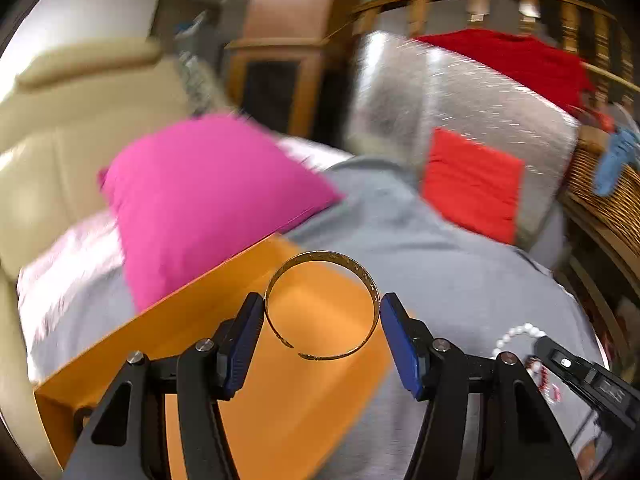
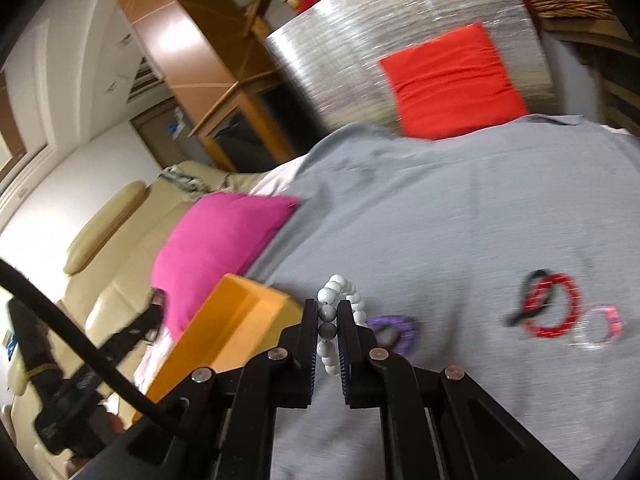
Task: Organize jewelry
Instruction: 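Carry both bracelets into the orange box and open both tools, then grasp the purple bead bracelet with the left tool while the right tool approaches the black hair tie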
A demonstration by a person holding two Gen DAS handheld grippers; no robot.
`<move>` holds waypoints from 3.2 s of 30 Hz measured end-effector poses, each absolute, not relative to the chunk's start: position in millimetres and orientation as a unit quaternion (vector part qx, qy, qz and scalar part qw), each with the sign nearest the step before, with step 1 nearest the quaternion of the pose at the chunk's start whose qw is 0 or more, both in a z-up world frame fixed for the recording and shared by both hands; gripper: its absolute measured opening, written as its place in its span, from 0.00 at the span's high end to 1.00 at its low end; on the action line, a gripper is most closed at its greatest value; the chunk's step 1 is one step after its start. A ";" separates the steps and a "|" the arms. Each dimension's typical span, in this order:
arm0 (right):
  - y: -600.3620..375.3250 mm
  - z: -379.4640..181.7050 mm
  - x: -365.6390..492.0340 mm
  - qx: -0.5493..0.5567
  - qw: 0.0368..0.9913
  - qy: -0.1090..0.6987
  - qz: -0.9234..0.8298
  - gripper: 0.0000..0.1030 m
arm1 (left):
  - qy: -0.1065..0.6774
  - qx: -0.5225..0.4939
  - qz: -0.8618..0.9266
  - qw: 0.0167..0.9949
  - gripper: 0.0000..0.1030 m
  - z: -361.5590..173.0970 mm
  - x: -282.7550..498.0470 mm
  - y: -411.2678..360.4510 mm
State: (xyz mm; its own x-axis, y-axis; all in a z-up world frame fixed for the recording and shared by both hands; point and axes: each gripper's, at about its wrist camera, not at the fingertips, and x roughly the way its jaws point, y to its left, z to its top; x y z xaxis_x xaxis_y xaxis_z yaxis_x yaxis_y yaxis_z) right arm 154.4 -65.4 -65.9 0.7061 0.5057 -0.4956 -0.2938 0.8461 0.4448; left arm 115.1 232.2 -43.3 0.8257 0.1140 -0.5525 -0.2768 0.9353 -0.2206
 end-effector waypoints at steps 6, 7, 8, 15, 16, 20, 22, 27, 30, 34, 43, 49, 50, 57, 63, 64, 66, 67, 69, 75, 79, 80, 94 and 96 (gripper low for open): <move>-2.4 -70.6 167.2 0.154 0.895 0.327 0.263 0.90 | 0.333 -0.193 0.144 0.912 0.40 -79.3 128.8 269.2; 5.7 -70.8 169.1 0.150 0.892 0.329 0.272 0.90 | 0.341 -0.197 0.150 0.907 0.40 -84.1 133.4 274.1; 15.4 -71.1 171.5 0.143 0.890 0.332 0.279 0.90 | 0.346 -0.198 0.155 0.904 0.40 -86.6 136.9 274.9; 78.2 -89.5 199.9 0.088 0.870 0.383 0.298 0.90 | 0.393 -0.220 0.195 0.871 0.40 -111.7 170.2 285.4; 83.3 -94.5 204.9 0.083 0.867 0.392 0.297 0.90 | 0.403 -0.222 0.201 0.865 0.40 -116.8 174.1 285.8; 92.6 -111.6 220.5 0.060 0.858 0.429 0.275 0.88 | 0.421 -0.229 0.213 0.852 0.39 -124.1 175.7 285.7; 88.6 -110.8 224.2 0.063 0.863 0.426 0.264 0.88 | 0.420 -0.224 0.225 0.850 0.40 -123.1 173.9 284.8; 61.1 -97.0 220.7 0.085 0.879 0.398 0.249 0.76 | 0.399 -0.195 0.247 0.861 0.39 -113.9 174.6 276.7; 23.7 -82.9 208.7 0.106 0.895 0.368 0.228 0.76 | 0.382 -0.173 0.255 0.872 0.39 -106.2 172.9 269.5; -25.9 -74.9 194.3 0.137 0.904 0.354 0.197 0.76 | 0.362 -0.145 0.253 0.885 0.39 -96.8 173.8 254.3; -138.1 -81.6 163.2 0.194 0.907 0.361 0.094 0.76 | 0.292 -0.061 0.236 0.925 0.39 -66.9 166.0 201.1; -210.2 -85.3 158.5 0.255 0.897 0.361 0.025 0.76 | 0.263 -0.004 0.213 0.941 0.37 -58.1 165.2 162.6; -215.2 -87.4 157.7 0.261 0.894 0.363 0.020 0.76 | 0.261 0.004 0.206 0.943 0.37 -57.7 166.0 155.9; -255.2 -108.7 155.7 0.297 0.870 0.394 0.006 0.76 | 0.263 0.030 0.170 0.949 0.36 -60.8 171.2 118.7; -264.9 -118.2 159.9 0.315 0.859 0.404 0.019 0.76 | 0.274 0.058 0.135 0.950 0.36 -68.9 176.7 89.2; -265.0 -120.1 161.1 0.316 0.857 0.406 0.022 0.76 | 0.277 0.061 0.129 0.950 0.36 -70.3 177.1 86.6; -264.4 -121.9 163.0 0.316 0.855 0.410 0.026 0.76 | 0.283 0.070 0.113 0.950 0.36 -73.6 178.8 79.5; -264.0 -122.7 162.8 0.317 0.854 0.412 0.027 0.76 | 0.285 0.076 0.107 0.949 0.36 -75.2 179.3 76.5; -263.9 -123.4 163.1 0.322 0.851 0.413 0.032 0.76 | 0.292 0.083 0.089 0.949 0.36 -79.3 179.6 70.2; -257.1 -124.6 165.2 0.318 0.850 0.419 0.043 0.76 | 0.340 0.055 0.000 0.939 0.36 -92.9 187.5 58.9; -254.0 -127.2 166.5 0.314 0.849 0.423 0.045 0.76 | 0.392 0.006 -0.062 0.918 0.36 -109.4 199.9 56.2; -254.0 -127.6 166.8 0.313 0.849 0.423 0.046 0.76 | 0.405 0.000 -0.069 0.912 0.36 -114.8 202.9 55.1; -244.7 -132.7 180.2 0.303 0.850 0.428 0.050 0.76 | 0.445 -0.061 -0.081 0.890 0.42 -147.6 225.8 62.5; -241.4 -134.0 182.7 0.299 0.850 0.431 0.051 0.76 | 0.445 -0.069 -0.098 0.887 0.66 -147.4 226.7 63.4</move>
State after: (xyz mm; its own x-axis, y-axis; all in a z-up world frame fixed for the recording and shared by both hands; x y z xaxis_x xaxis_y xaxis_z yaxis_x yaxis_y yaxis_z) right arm 182.7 -241.4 -134.0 0.6241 0.3444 -0.7013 0.1706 0.8159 0.5525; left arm 226.7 63.4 -147.4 0.5848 -0.2349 -0.7764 0.1116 0.9714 -0.2098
